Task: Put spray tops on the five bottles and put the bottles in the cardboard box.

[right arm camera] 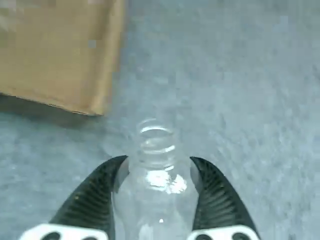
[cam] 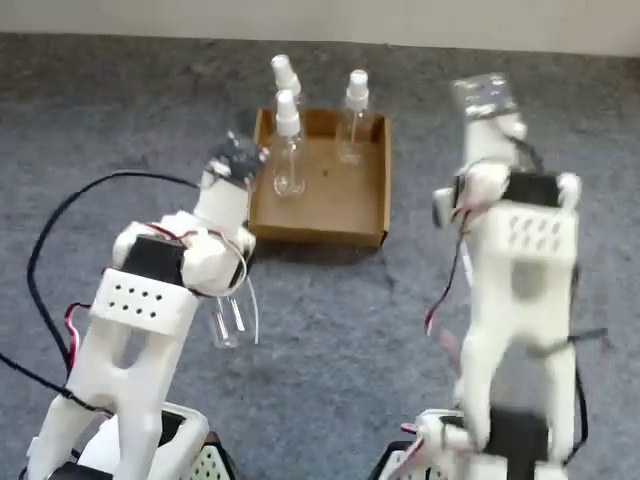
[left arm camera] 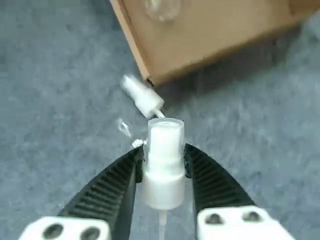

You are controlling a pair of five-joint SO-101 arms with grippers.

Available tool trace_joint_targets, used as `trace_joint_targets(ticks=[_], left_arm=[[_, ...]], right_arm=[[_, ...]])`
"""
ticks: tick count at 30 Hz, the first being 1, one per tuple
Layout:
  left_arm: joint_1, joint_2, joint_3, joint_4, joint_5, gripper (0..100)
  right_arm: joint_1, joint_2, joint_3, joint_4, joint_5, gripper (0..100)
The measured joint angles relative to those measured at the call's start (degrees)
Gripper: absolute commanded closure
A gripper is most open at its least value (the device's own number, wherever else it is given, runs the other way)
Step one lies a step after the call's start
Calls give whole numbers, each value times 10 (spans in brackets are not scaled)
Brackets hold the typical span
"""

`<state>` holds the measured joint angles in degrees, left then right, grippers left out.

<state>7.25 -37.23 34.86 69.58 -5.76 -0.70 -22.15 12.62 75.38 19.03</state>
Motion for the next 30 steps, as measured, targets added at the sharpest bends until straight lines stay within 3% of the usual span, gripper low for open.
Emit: trace_joint_targets(ticks=[6,11,16,23,30], left_arm=[[-71,0,-112,1,84,997],[-113,-33,-181,1,170,996],[-137,-128,-185,1,205,996],[-142,-269,-98,-65,224,996],[-174,-438,81,-175,380,996]], right_arm=[[-174,-190,217,-78,-35,995],[-300,-222,253,-136,-69,995],[-367,-224,302,-215,-72,995],[-431,-231,410,-273,6,995],[-467,-273,488,-463,-37,995]])
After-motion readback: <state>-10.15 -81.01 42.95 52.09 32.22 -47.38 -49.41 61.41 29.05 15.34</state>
